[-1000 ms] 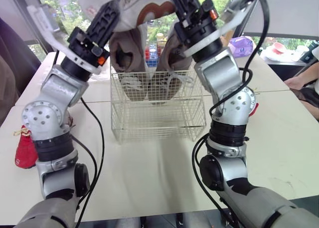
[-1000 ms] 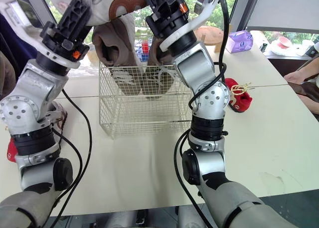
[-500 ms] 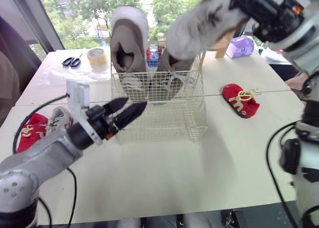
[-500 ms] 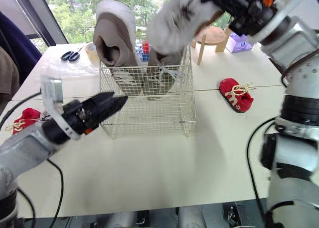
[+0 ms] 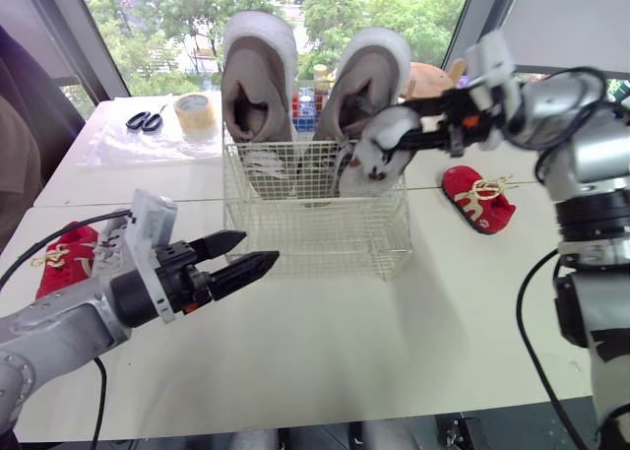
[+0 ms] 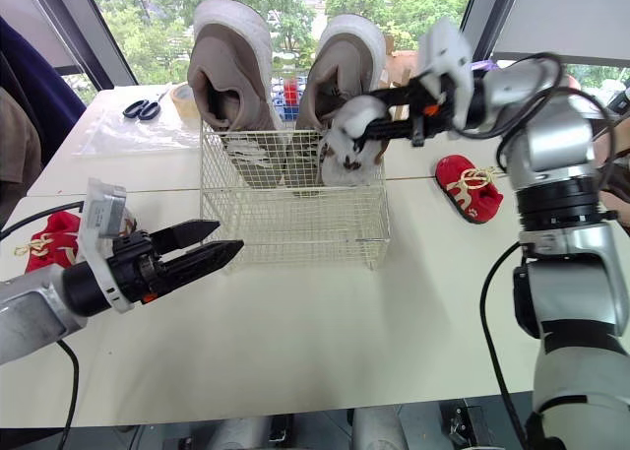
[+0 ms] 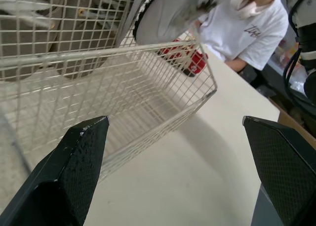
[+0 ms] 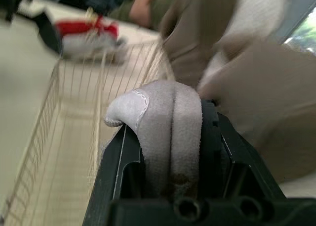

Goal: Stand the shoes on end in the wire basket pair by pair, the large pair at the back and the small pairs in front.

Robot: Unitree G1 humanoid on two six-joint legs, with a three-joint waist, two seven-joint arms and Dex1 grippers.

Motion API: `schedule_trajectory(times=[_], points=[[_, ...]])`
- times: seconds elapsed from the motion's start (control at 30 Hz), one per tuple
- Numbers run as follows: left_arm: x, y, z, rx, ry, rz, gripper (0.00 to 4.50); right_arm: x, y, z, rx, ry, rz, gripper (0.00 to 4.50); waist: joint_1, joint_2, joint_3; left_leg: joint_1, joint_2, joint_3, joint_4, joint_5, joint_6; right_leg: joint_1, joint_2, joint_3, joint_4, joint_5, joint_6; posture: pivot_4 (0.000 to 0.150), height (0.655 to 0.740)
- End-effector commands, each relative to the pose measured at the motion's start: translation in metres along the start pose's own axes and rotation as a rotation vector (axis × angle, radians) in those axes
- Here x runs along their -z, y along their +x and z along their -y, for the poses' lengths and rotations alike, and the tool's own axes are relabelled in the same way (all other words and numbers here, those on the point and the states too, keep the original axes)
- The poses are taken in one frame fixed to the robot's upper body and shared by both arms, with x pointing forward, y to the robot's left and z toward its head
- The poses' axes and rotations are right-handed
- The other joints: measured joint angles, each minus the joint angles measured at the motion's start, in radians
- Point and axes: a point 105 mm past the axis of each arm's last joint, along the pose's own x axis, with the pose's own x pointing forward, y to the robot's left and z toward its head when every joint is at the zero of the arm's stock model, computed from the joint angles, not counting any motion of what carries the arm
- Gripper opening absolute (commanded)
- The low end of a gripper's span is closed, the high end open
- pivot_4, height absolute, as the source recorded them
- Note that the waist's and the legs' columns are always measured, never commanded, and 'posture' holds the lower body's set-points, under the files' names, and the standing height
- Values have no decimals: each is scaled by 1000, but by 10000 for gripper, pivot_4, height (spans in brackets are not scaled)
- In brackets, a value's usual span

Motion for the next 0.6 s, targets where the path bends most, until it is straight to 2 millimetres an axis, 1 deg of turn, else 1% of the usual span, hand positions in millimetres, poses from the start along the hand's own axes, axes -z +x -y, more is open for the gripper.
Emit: schedule_trajectory(times=[0.03, 0.07, 0.1, 0.2, 0.3, 0.4, 0.43, 0.5, 0.53, 0.6], points=[[-3, -2, -1, -4, 42, 2, 45000, 0, -3, 6, 10, -43, -10, 20878, 0, 0, 0, 0, 0, 0, 0, 0, 0, 0, 0, 0, 0, 0, 0, 1500, 7400], [-3, -4, -4, -18, 48, 0, 45000, 2, -4, 8, 18, -45, -20, 23969, 1, 0, 0, 0, 0, 0, 0, 0, 0, 0, 0, 0, 0, 0, 0, 1500, 7400], [-3, -4, -5, -27, 52, -1, 45000, 2, -5, 10, 24, -46, -24, 28967, 2, 0, 0, 0, 0, 0, 0, 0, 0, 0, 0, 0, 0, 0, 0, 1500, 7400], [-5, -10, -9, -46, 46, 17, 45000, -7, -12, 10, 34, -51, -19, 44396, -1, 0, 0, 0, 0, 0, 0, 0, 0, 0, -1, 0, 0, 0, 0, 1500, 7400], [-6, -17, -16, -87, 68, -1, 45000, -27, -23, 4, 23, -21, 28, 44781, 0, 1, 0, 0, 1, 0, 0, 0, 0, -1, -1, 0, 1, 0, 0, 1500, 7400], [-16, -38, -42, -224, 99, -2, 45000, -59, -43, -5, 43, 24, 100, 44781, 0, 1, 1, 0, 1, -1, -1, 0, 0, -2, -1, 0, 2, 0, 0, 1500, 7400], [-23, -45, -52, -279, 105, 16, 45000, -70, -48, -9, 43, 45, 135, 44781, 2, 1, 1, 0, 1, -1, -1, 0, 0, -2, -1, 0, 2, 0, 0, 1500, 7400], [-34, -55, -67, -353, 105, 52, 45000, -86, -53, -20, 10, 96, 197, 44781, 1, 1, 0, 0, 2, -1, -1, 0, 0, -2, -1, -1, 2, 0, 0, 1500, 7400], [-39, -60, -75, -393, 110, 59, 45000, -91, -54, -27, -18, 120, 208, 44781, 0, 1, 0, 0, 2, -1, -1, 0, 0, -1, -1, -1, 1, 0, -1, 1500, 7400], [-42, -70, -100, -545, 168, 9, 45000, -92, -50, -44, -89, 152, 186, 44781, 0, 0, 0, 0, 2, -1, -1, 0, 0, -1, -2, -1, 1, 0, -1, 1500, 7400]])
